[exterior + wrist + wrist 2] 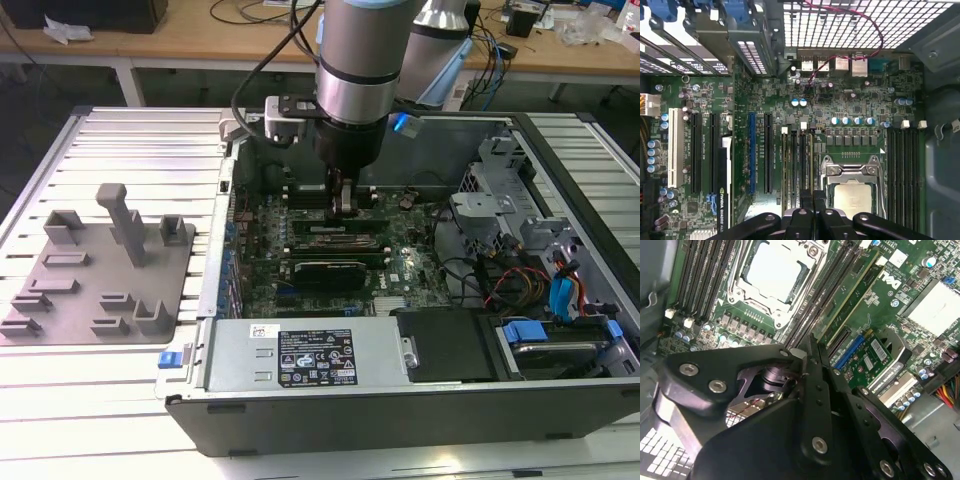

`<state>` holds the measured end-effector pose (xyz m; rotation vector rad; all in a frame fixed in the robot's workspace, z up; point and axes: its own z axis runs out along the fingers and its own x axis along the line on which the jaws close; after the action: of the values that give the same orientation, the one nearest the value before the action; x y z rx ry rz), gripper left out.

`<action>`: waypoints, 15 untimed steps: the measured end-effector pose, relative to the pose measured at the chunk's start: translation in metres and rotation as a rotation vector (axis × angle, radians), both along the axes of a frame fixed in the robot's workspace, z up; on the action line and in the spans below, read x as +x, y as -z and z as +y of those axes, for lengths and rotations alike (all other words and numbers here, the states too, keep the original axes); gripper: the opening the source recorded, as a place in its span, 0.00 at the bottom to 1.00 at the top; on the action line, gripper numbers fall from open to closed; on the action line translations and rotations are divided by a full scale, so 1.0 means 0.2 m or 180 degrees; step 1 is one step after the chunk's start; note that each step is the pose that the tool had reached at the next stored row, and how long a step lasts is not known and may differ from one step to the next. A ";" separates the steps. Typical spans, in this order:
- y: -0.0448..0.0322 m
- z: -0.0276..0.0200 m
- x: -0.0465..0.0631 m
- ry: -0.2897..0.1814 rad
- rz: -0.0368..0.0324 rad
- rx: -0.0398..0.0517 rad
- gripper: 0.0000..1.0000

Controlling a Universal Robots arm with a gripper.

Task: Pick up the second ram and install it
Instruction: 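Insert the second ram into the second slot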

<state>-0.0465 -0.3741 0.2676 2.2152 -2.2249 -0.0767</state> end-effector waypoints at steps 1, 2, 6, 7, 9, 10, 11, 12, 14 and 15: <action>0.000 0.000 0.00 0.0000 0.0000 -0.0001 0.09; 0.000 0.000 0.00 0.0000 0.0000 -0.0001 0.09; 0.016 0.000 0.00 0.0000 0.0000 0.0000 0.09; 0.018 0.000 0.00 0.0000 0.0000 0.0000 0.09; 0.023 0.000 0.00 0.0000 0.0000 -0.0001 0.09; 0.024 0.000 0.00 0.0000 0.0000 0.0000 0.09; 0.025 0.000 0.00 0.0000 0.0000 0.0000 0.09; 0.027 0.000 0.00 0.0000 0.0000 0.0000 0.09; 0.029 0.000 0.00 0.0000 0.0000 0.0000 0.09; 0.031 0.000 0.00 0.0000 0.0000 0.0000 0.09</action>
<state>-0.0465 -0.3741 0.2615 2.2151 -2.2248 -0.0766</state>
